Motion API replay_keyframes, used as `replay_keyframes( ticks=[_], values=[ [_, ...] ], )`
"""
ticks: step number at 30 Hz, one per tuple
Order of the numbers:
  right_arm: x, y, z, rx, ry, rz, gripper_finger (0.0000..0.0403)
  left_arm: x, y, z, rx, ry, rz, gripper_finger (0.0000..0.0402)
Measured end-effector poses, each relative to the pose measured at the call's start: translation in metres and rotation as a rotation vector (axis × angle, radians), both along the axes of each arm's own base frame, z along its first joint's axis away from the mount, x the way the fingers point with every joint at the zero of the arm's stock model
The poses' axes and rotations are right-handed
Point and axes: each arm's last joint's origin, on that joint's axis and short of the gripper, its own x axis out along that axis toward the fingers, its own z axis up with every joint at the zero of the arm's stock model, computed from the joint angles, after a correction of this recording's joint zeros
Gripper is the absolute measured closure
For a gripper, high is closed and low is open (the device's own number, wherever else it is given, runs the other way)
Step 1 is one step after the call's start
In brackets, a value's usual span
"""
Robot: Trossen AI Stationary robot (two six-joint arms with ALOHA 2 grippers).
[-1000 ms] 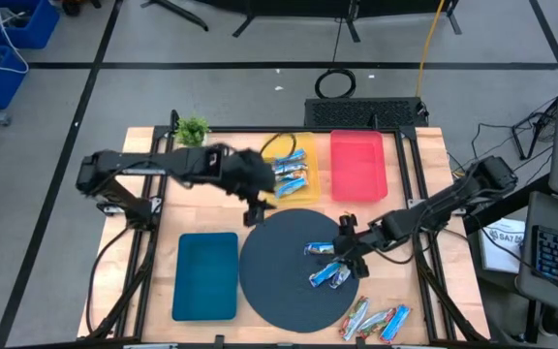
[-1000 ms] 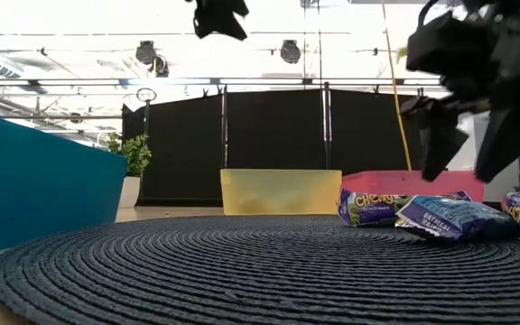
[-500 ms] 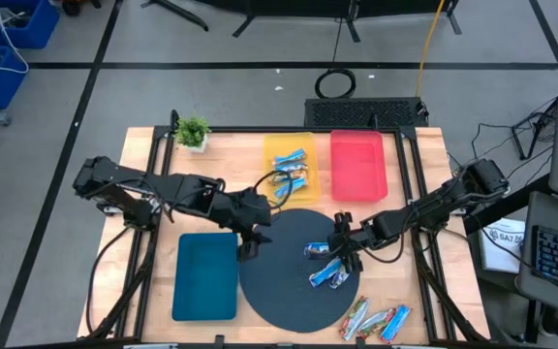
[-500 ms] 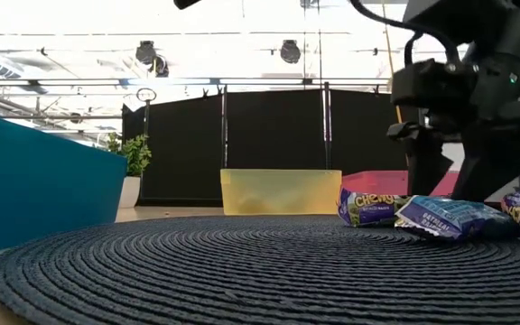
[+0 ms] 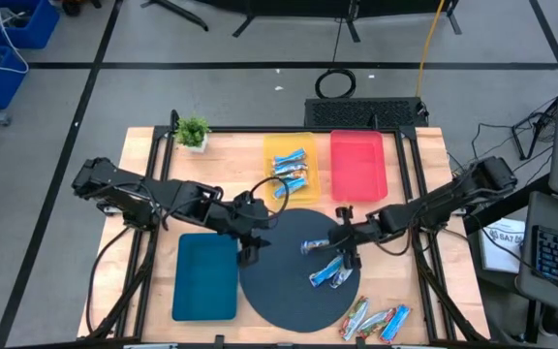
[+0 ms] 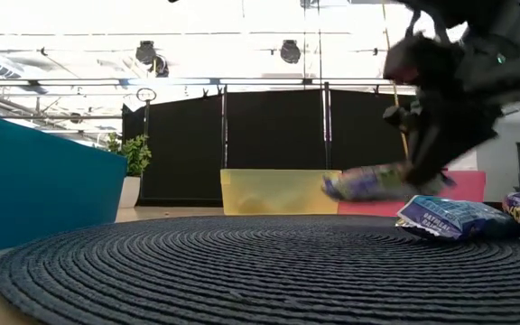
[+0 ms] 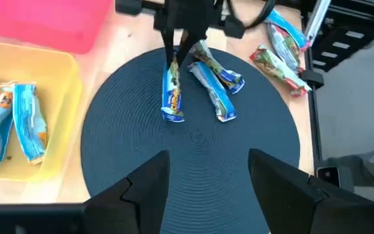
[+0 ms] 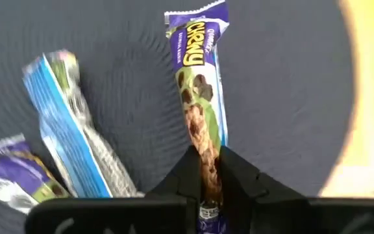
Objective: Pick and place Granola Bars by type
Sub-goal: Put the blue granola bar into the blue bin
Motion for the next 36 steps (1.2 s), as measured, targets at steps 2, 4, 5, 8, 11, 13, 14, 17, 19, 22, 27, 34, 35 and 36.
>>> replay_keyframes(
  ticks=[2,4,5,8,11,13,14,17,19,22,27,34,35,36],
  values=[
    [0.000,-0.003,0.013,-0.002,-0.057,-0.048,0.0380,0.001,0.002,0.000,0.004,-0.003,0.010,0.0188],
    [-0.003,-0.006,0.026,-0.012,-0.100,-0.076,0.0383,0.001,0.005,0.000,0.018,-0.006,0.029,0.0188],
    [-0.005,-0.008,0.033,-0.016,-0.110,-0.085,0.0383,0.002,0.006,0.000,0.031,-0.010,0.036,0.0188],
    [-0.007,-0.010,0.059,-0.010,-0.181,-0.109,0.0384,0.004,0.009,0.003,0.099,-0.051,0.055,0.0188],
    [-0.005,-0.011,0.095,0.021,-0.330,-0.134,0.0386,0.008,0.013,0.006,0.170,-0.107,0.084,0.0188],
    [-0.004,-0.011,0.116,0.034,-0.410,-0.150,0.0386,0.012,0.017,0.010,0.174,-0.150,0.098,0.0188],
    [-0.003,-0.011,0.126,0.030,-0.447,-0.160,0.0386,0.014,0.020,0.011,0.177,-0.173,0.108,0.0188],
    [-0.002,-0.011,0.149,-0.004,-0.523,-0.170,0.0387,0.019,0.030,0.016,0.200,-0.223,0.143,0.0188],
    [-0.003,-0.011,0.158,-0.027,-0.539,-0.162,0.0387,0.020,0.036,0.019,0.217,-0.256,0.165,0.0188],
    [-0.001,-0.011,0.168,-0.037,-0.579,-0.166,0.0388,0.014,0.042,0.030,0.225,-0.301,0.172,0.0188],
    [-0.001,-0.013,0.173,-0.052,-0.617,-0.161,0.0388,0.003,0.042,0.024,0.230,-0.345,0.196,0.0188],
    [0.006,-0.019,0.184,-0.043,-0.737,-0.192,0.0389,-0.034,0.046,0.009,0.113,-0.688,0.248,0.0188],
    [0.008,-0.022,0.187,-0.037,-0.776,-0.206,0.0389,-0.036,0.046,0.000,0.099,-0.720,0.252,0.0188],
    [0.010,-0.024,0.189,-0.035,-0.803,-0.217,0.0389,-0.035,0.046,-0.002,0.068,-0.795,0.243,0.0188]
  ],
)
